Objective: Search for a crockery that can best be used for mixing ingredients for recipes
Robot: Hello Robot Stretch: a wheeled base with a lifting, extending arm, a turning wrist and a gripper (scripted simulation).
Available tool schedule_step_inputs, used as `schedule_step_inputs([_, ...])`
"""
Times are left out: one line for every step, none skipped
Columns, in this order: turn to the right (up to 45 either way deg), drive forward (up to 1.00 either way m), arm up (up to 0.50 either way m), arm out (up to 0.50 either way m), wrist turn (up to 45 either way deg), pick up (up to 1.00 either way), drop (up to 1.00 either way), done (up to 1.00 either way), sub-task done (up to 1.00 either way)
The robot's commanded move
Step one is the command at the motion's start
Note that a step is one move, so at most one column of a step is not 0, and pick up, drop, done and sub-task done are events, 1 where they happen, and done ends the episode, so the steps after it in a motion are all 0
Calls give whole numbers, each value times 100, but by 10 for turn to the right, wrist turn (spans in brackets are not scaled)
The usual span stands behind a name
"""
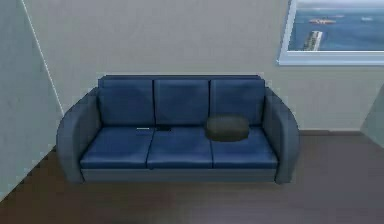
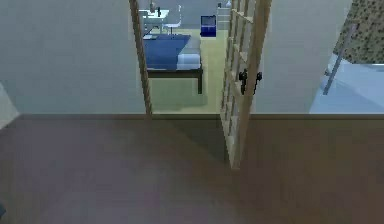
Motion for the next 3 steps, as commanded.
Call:
schedule_step_inputs([-450,0,0,0,0,0,0,0,0])
schedule_step_inputs([-450,0,0,0,0,0,0,0,0])
schedule_step_inputs([-450,0,0,0,0,0,0,0,0])
